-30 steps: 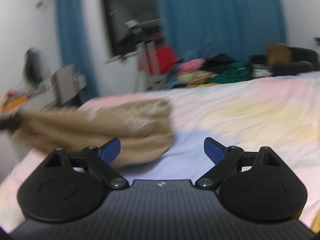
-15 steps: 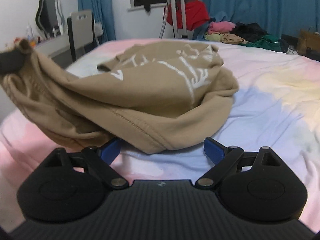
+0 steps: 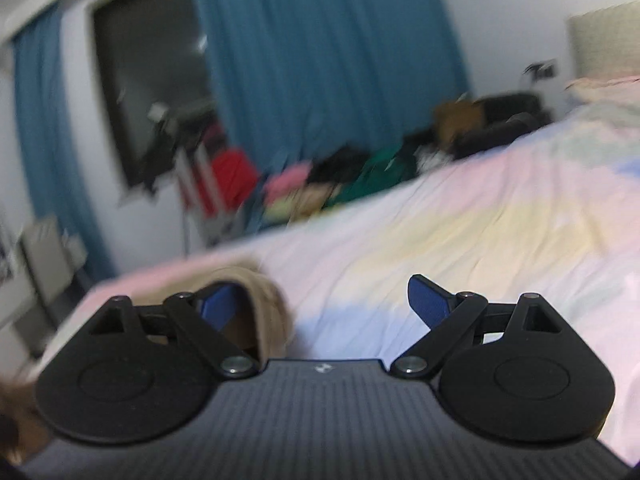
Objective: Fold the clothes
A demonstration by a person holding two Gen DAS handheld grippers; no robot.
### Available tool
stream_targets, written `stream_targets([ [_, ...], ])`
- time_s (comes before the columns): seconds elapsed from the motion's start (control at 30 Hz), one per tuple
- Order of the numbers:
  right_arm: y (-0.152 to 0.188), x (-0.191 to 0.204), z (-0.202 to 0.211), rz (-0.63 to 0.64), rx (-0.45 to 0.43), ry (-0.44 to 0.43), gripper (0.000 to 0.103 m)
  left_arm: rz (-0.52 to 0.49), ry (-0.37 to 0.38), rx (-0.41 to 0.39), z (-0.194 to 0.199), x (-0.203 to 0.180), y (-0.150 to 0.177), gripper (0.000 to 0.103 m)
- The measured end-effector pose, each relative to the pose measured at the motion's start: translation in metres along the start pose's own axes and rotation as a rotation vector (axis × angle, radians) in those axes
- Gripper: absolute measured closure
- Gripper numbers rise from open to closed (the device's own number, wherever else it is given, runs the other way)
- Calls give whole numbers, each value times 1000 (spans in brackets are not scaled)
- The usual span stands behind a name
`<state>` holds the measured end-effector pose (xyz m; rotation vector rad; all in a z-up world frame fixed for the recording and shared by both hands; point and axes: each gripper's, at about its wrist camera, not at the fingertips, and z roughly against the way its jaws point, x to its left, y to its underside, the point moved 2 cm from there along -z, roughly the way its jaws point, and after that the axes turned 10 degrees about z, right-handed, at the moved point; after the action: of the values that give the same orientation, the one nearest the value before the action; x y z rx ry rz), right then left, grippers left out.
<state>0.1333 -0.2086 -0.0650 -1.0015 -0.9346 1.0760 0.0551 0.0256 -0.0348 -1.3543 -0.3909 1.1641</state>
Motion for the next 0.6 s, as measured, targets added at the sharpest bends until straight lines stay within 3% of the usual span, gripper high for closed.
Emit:
stream_targets([
  [0.07, -8, -13, 8, -30, -51, 42, 11, -17, 30, -14, 5, -9, 3, 93],
  [0.17, -4, -15, 0, -3, 3, 58, 11, -12, 31, -29, 7, -13, 6, 93],
  [0.27, 10, -7, -26, 71, 159, 24, 11, 26, 5, -48, 12, -5, 5, 93],
  [0.4, 38, 5, -51, 81, 339, -108, 13, 108, -23, -90, 23, 9, -3, 93],
  [0.43, 43, 9, -54, 94, 360, -135, 25, 122, -33, -98, 26, 12, -5, 93],
  [0.47, 45, 12, -55, 118, 360, -144, 29, 132, -42, -106, 28, 14, -7, 93],
  [0.53, 46, 18, -54, 167, 333, -143, 31, 152, -57, -111, 31, 18, -12, 93],
  [0.6, 44, 18, -52, 164, 290, -143, 51, 164, -75, -95, 30, 21, -13, 93],
])
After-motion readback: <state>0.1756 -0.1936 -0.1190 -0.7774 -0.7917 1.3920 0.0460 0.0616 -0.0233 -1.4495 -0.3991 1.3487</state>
